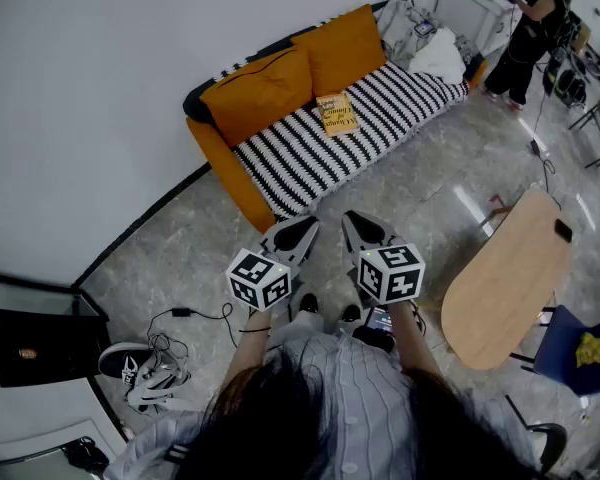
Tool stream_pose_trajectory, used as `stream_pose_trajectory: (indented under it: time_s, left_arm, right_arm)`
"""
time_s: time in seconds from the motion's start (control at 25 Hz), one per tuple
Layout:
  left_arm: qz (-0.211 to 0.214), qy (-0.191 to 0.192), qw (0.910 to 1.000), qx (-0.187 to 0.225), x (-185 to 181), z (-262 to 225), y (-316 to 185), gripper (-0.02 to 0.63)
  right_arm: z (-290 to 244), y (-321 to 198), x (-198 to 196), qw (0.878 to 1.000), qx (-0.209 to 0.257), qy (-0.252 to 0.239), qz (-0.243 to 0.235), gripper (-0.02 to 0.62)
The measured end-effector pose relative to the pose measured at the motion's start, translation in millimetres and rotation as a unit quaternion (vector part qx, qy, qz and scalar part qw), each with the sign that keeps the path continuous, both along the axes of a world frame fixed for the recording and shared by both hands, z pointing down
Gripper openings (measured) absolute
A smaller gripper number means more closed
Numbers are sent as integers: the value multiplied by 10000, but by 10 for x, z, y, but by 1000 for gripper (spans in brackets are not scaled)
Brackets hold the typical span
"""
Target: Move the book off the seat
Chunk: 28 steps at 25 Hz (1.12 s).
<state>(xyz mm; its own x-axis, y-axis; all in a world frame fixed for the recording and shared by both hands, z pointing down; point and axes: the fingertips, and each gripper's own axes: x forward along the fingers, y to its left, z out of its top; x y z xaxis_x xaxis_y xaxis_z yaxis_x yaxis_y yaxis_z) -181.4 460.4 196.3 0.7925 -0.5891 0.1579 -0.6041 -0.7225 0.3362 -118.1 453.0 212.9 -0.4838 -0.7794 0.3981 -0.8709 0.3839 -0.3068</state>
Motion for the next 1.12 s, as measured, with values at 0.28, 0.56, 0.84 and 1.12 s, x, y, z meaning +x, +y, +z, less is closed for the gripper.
stream_pose_trajectory:
  time_s: [0.28,0.56,0.84,1.12]
  left_arm:
    - [-60,22,10000,-32,45,38,-49,9]
    - [-187,103,9997,-67,141,58,-127,11]
    - [-175,126,9997,-132,438,101,-118,11]
    - [-123,90,9994,-298,622,203,-77,11]
  right_arm:
    - [-1,-73,92,9999,85,-57,50,32]
    - [22,-147,261,9999,127,-33,43,32]
    - [86,-125,543,10000,64,-64,-13,32]
    - [194,-126,692,9998,-71,-182,-73,32]
